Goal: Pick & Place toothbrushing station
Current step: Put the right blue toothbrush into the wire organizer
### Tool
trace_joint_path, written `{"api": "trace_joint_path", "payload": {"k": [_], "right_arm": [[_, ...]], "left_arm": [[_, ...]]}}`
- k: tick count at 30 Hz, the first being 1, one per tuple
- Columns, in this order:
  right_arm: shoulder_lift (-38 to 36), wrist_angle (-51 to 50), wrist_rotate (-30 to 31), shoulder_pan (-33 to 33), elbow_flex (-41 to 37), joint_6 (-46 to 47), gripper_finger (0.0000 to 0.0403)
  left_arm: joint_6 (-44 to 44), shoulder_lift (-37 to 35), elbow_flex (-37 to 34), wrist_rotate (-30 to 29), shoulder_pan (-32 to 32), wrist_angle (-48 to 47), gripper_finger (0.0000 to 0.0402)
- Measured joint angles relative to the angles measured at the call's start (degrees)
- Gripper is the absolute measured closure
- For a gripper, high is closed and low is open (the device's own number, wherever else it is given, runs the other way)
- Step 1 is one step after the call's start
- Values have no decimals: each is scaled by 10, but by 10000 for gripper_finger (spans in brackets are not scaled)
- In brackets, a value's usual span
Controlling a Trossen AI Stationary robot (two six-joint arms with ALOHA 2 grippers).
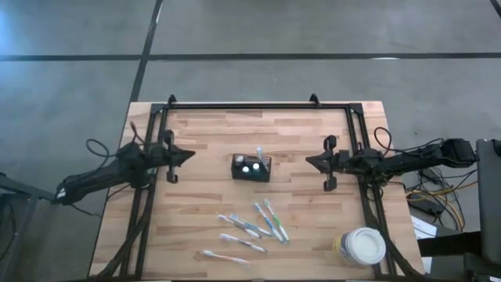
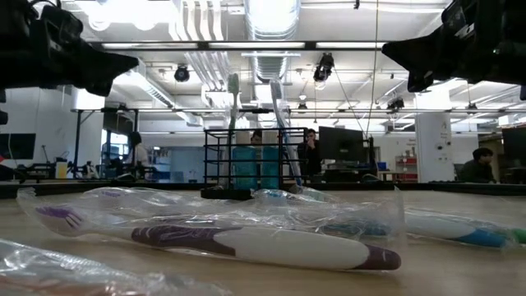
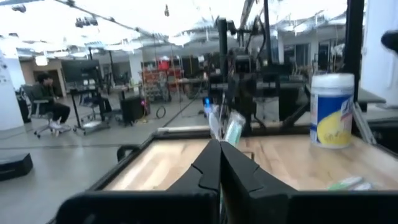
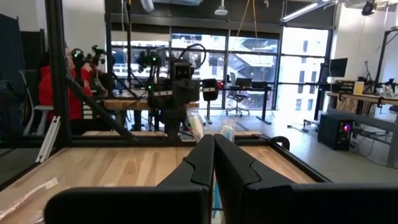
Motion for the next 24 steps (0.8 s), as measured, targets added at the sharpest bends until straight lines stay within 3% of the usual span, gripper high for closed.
{"api": "trace_joint_path", "payload": {"k": [8,13,16,21,24], "right_arm": [[8,-1,-1,0,2,11,394],[38,-33,-1,0,56,9,394],[58,-148,-1,0,133,12,394],[103,-453,-1,0,302,61,394],[147,-555,0,15,380,81,394]], "left_arm": [[4,1,-6,0,0,-22,399],[4,3,-6,2,0,-34,393],[4,3,-6,2,0,-35,391],[16,3,-5,2,0,-36,394],[22,3,-5,2,0,-37,395]]}}
